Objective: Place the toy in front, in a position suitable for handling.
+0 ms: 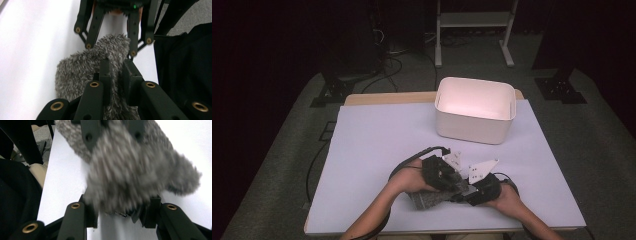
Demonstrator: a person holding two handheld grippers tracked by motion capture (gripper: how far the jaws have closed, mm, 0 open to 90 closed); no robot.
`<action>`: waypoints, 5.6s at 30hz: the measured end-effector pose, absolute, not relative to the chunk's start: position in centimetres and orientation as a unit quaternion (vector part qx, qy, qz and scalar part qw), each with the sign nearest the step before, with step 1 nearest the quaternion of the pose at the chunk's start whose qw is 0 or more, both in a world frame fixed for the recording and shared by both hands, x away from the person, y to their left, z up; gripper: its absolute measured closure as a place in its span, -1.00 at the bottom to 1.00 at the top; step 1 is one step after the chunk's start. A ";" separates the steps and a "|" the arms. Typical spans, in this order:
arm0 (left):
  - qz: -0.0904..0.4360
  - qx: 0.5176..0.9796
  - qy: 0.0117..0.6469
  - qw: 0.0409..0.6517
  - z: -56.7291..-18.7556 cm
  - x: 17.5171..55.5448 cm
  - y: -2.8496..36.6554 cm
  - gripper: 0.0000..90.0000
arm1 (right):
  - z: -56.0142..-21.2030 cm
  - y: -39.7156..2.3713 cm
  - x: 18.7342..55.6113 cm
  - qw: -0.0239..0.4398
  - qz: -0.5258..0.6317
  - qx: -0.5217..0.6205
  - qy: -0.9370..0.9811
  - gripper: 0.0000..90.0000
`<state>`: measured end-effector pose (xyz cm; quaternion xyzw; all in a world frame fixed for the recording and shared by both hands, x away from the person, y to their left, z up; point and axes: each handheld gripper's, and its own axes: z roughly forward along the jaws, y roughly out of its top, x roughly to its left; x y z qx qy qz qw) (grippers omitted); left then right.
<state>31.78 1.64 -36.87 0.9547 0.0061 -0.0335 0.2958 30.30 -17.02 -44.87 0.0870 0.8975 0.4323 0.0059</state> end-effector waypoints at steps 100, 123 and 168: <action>-0.029 0.932 0.082 0.351 -38.6 32.8 8.9 0.74 | -41.2 -11.7 32.7 0.003 0.269 0.055 0.962 0.12; -0.064 0.906 0.107 0.405 -38.6 33.4 10.7 0.74 | -40.8 -12.0 32.4 0.013 0.286 0.049 0.957 0.26; -0.025 0.914 0.081 0.396 -32.8 33.6 9.2 0.73 | -39.2 -15.3 31.9 0.045 0.451 0.059 0.889 0.25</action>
